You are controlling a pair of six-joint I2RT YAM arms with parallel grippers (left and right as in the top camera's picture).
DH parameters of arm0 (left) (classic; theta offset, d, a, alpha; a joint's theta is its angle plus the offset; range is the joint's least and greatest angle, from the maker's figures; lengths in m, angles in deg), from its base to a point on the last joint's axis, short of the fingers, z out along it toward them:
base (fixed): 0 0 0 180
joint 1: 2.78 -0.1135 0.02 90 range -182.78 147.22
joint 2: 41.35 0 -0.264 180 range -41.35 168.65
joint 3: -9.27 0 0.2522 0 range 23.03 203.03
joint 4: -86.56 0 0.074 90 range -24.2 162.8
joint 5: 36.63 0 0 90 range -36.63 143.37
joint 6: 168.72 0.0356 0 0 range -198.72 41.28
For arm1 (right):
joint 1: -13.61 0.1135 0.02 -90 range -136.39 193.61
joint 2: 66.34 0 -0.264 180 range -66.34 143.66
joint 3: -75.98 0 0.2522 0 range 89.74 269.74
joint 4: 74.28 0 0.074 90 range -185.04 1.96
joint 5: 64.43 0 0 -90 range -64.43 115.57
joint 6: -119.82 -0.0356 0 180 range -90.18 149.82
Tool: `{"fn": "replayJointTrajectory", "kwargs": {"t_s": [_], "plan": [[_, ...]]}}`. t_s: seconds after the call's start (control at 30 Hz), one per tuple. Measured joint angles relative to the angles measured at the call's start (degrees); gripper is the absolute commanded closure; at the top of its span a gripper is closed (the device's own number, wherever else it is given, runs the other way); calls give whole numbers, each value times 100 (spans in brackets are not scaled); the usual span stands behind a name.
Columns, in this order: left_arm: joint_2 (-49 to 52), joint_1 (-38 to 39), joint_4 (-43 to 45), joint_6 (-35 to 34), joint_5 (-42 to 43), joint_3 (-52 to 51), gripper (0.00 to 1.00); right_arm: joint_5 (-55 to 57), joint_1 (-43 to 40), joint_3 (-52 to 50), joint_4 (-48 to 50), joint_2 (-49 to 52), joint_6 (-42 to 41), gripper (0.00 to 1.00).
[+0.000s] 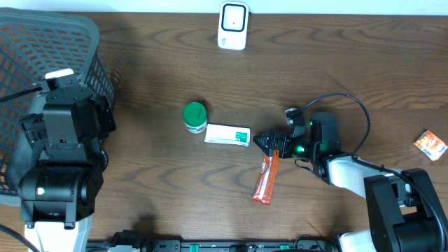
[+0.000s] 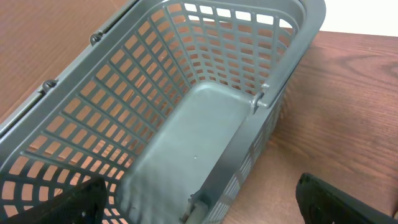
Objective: Scan the item barcode
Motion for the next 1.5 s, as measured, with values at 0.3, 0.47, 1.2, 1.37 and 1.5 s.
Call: {"fn": "replayJointTrajectory", "kwargs": {"t_s": [0.3,0.47,1.2,1.37,1.5], "plan": [[0,0,-2,0,0,0,4,-107,0,68,-267,2,37,4],[0,0,0,0,0,0,4,-98,0,55,-232,2,-87,8],[0,0,0,2,0,0,4,-2131,39,-769,-1060,518,-691,99],[0,0,2,0,0,0,4,-2011,111,-813,-938,437,-649,99],[0,0,0,2,0,0,4,-2026,114,-844,-852,437,-649,99]]}}
